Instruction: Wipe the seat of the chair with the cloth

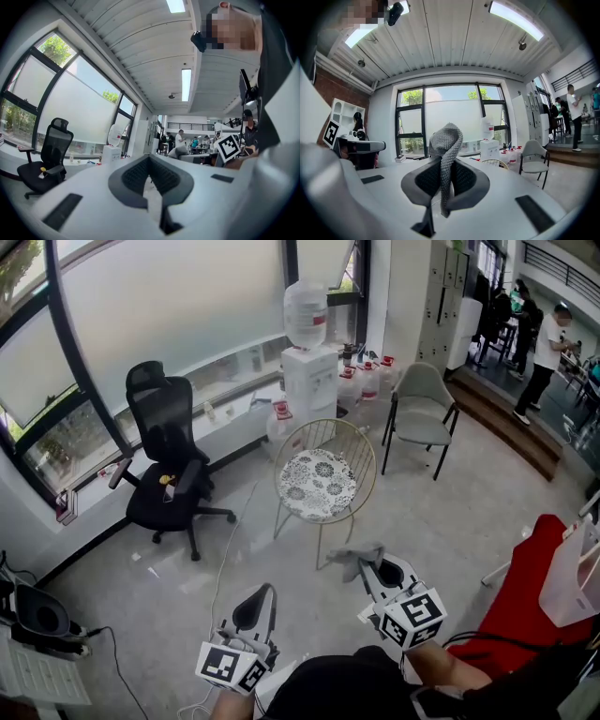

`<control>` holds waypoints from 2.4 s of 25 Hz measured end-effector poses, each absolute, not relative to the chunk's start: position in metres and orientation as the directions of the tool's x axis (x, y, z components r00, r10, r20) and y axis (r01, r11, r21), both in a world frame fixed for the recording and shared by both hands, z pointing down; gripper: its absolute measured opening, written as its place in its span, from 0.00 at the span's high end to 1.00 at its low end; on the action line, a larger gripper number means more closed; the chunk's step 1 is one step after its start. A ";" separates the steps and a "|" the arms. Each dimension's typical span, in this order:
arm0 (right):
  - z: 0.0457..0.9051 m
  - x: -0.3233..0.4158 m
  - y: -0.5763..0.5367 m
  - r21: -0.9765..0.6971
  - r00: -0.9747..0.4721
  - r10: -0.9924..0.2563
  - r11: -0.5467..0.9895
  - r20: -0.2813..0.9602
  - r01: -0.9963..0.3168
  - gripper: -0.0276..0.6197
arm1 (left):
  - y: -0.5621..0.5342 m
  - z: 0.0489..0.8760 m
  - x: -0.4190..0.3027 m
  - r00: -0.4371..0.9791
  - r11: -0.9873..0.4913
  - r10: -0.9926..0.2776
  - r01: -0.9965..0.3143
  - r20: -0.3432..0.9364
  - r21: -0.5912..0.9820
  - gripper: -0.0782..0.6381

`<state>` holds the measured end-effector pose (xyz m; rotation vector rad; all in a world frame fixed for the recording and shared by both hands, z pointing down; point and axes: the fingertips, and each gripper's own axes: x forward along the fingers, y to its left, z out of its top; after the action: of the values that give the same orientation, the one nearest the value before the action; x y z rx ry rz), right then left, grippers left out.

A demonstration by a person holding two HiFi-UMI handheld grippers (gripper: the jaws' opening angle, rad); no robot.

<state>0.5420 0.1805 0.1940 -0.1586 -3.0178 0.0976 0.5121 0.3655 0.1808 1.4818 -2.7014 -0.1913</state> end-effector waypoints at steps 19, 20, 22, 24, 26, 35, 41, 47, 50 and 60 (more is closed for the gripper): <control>0.197 0.432 0.149 -0.105 -0.991 0.108 0.989 0.081 0.099 0.91 | 0.320 0.183 0.408 -0.507 0.504 -0.862 -0.855 0.011 0.123 0.88; 0.196 0.422 0.142 -0.105 -0.991 0.108 0.990 0.077 0.099 0.92 | 0.313 0.182 0.398 -0.504 0.502 -0.863 -0.857 0.015 0.116 0.88; 0.197 0.405 0.128 -0.109 -0.992 0.103 0.989 0.074 0.095 0.91 | 0.298 0.182 0.378 -0.499 0.498 -0.866 -0.860 0.021 0.114 0.88; 0.199 0.390 0.113 -0.123 -0.992 0.096 0.989 0.076 0.086 0.91 | 0.284 0.184 0.359 -0.494 0.493 -0.869 -0.862 0.029 0.116 0.88; 0.200 0.377 0.099 -0.136 -0.993 0.090 0.988 0.076 0.079 0.91 | 0.269 0.184 0.342 -0.487 0.489 -0.872 -0.865 0.041 0.115 0.88; 0.204 0.341 0.029 -0.153 -0.997 0.039 0.988 0.066 0.028 0.91 | 0.201 0.186 0.290 -0.451 0.460 -0.887 -0.882 0.098 0.108 0.88; 0.211 0.329 0.005 -0.167 -0.997 0.009 0.986 0.075 -0.004 0.91 | 0.175 0.187 0.265 -0.427 0.439 -0.896 -0.893 0.117 0.101 0.88; 0.211 0.312 -0.002 -0.138 -0.997 -0.034 0.989 0.071 -0.044 0.91 | 0.158 0.198 0.236 -0.382 0.401 -0.911 -0.908 0.154 0.121 0.88; 0.215 0.301 -0.004 -0.143 -0.994 -0.072 0.986 0.082 -0.083 0.92 | 0.148 0.202 0.224 -0.328 0.347 -0.932 -0.931 0.153 0.113 0.88; 0.224 0.232 0.003 -0.130 -0.956 -0.260 0.952 0.133 -0.277 0.91 | 0.139 0.212 0.123 -0.144 0.166 -0.978 -0.975 0.148 0.147 0.88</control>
<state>0.2325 0.0032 0.2237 0.4126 -2.9908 0.2240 0.1235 0.1388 0.2119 1.9041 -2.2297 -0.0232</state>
